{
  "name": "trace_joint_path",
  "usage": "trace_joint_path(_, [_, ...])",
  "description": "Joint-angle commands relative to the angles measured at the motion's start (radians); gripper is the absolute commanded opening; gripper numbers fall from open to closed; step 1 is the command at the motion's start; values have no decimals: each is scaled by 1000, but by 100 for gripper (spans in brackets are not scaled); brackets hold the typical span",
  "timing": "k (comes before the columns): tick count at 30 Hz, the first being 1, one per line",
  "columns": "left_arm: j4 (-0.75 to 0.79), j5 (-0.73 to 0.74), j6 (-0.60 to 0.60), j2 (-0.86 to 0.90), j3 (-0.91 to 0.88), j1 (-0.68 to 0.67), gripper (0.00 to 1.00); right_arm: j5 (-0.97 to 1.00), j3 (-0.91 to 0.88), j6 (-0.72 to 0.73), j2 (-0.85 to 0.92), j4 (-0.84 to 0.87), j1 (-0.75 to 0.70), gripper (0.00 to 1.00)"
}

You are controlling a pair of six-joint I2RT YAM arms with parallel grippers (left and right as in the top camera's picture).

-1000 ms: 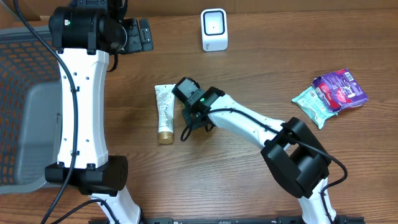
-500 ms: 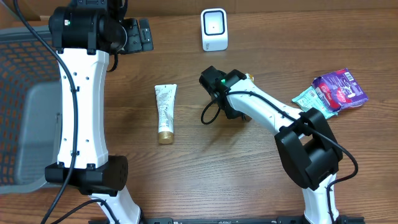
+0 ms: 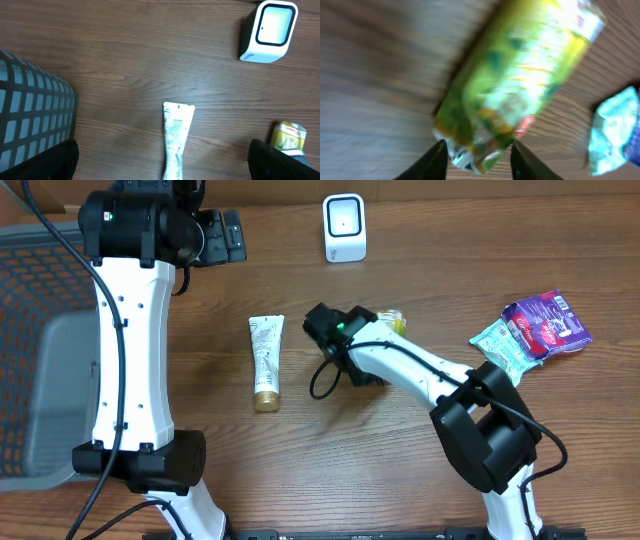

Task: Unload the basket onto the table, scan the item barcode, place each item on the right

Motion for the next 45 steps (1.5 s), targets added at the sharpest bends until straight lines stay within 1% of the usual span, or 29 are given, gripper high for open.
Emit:
trace_joint_path(1, [4,-2,2,5,4,-6,99,-61,-7,-26,-29,9,54,46])
trace_joint_path(3, [4,-2,2,5,4,-6,99,-61,-7,-26,-29,14,75,48])
trace_joint_path(6, [4,-2,2,5,4,-6,100,-71,-7,-26,-29,40,107,55])
trace_joint_path(7, [4,-2,2,5,4,-6,100,-83,-7,-26,-29,51,111,58])
trace_joint_path(8, [3,-2,3,5,4,-6,100,-114,-6,-14,-30,75,111,64])
trace_joint_path(9, [4,-2,2,5,4,-6,99,-116,-4,14,-30,82,106,64])
trace_joint_path(13, [4,-2,2,5,4,-7,100,-120,34,208,-47,69,45,62])
trace_joint_path(14, [4,-2,2,5,4,-6,100,-142,40,248,-63,65,17,61])
trace_joint_path(16, [3,-2,2,5,4,-6,100,-214,42,272,-104,73,-38,56])
trace_joint_path(20, [4,-2,2,5,4,-6,99,-387,42,270,-193,86,-171,53])
trace_joint_path(26, [4,-2,2,5,4,-6,99,-703,27,156,-208,117,-377,54])
trace_joint_path(30, [4,-2,2,5,4,-6,99,-870,-55,130,-176,211,-500,55])
trace_joint_path(34, [3,-2,2,5,4,-6,100,-1049,-167,102,-172,343,-563,61])
trace_joint_path(36, [3,-2,2,5,4,-7,100,-1089,-223,103,-172,399,-577,63])
trace_joint_path(40, [4,-2,2,5,4,-6,100,-1093,-314,129,-170,491,-581,66])
trace_joint_path(45, [3,-2,2,5,4,-6,100,-1102,-360,168,-137,568,-581,67])
